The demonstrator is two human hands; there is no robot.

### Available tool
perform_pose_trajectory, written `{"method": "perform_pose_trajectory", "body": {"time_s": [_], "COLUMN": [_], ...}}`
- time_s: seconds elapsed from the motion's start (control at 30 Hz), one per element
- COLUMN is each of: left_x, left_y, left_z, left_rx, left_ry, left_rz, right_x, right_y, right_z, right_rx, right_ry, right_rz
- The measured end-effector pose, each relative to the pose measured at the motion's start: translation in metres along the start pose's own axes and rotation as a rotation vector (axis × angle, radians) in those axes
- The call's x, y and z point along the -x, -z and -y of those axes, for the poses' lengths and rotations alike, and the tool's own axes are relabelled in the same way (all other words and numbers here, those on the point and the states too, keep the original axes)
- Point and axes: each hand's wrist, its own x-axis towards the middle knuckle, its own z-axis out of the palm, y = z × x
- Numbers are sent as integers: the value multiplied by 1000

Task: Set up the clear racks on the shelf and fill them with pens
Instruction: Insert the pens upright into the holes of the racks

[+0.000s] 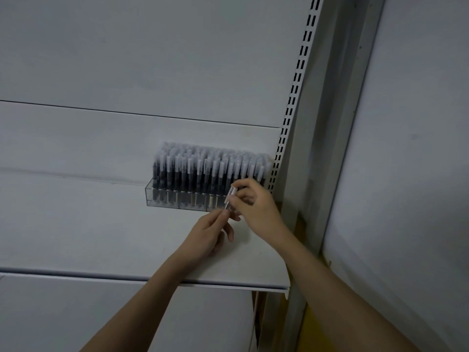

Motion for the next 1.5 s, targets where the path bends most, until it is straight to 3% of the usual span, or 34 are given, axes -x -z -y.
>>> {"method": "perform_pose_trajectory", "body": {"time_s": [0.1, 0.2, 0.33, 0.47, 0.87, 1.1, 1.5], "left_x": [0, -2, -8, -7, -4, -4, -2], "left_y": [-1, -3, -8, -13, -15, -15, -16], "left_z": [3, 13, 27, 27, 24, 24, 21], "left_rx": [-51, -369, -841, -1041, -1092, -1088, -1097], "left_ry": [-20, -85, -165, -105, -111, -108, -116], "left_rz": [-38, -48, 13, 119, 138, 142, 153], "right_x": [-6, -16, -30, -37, -48, -48, -40], "right_y": [11, 37, 68, 83, 79, 80, 70], "right_z": [9, 21, 28, 30, 15, 11, 8], "right_rx": [-20, -60, 140, 297, 383, 462, 486], "right_ry": [13, 35, 86, 140, 163, 99, 109], "right_rz": [-33, -150, -250, -281, -247, -131, -200]}}
